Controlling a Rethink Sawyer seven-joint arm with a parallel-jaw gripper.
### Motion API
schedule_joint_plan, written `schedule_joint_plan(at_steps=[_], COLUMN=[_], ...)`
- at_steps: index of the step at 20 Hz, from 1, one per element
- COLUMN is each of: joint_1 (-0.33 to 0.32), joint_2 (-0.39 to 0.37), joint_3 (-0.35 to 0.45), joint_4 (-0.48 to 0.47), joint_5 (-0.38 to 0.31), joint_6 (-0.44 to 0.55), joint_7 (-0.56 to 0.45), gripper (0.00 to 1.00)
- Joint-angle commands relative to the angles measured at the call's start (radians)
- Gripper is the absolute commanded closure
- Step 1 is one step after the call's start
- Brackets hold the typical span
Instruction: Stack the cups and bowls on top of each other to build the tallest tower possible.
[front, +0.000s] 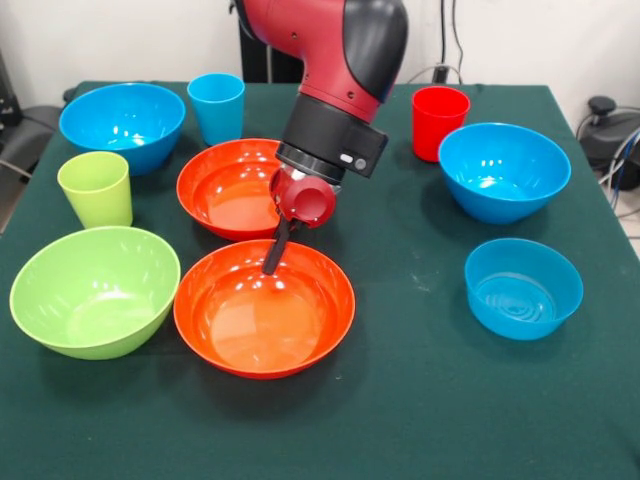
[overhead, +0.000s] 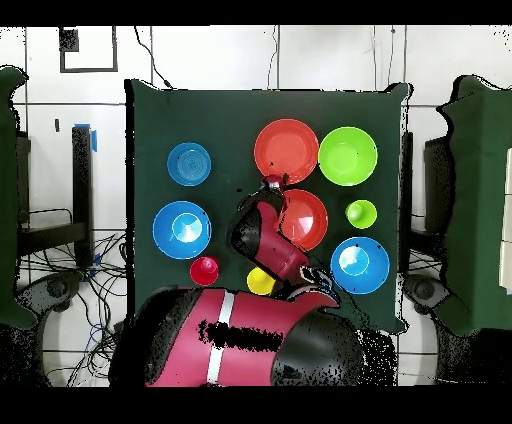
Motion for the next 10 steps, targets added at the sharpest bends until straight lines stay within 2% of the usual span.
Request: schedule_joint_plan(at_steps=[1,7,10], joint_1=[0.021,0.009,0.020], joint_2=[0.051,0.045,0.043], joint_3=[0.090,0.096,0.093], joint_4=[0.052,0.057,0.064], joint_5=[-0.018,-0.024,-0.001], joint_6=[0.008,0.011,0.006], joint_7=[0.223,0.234,0.243], gripper=[1.00,1.00,1.00])
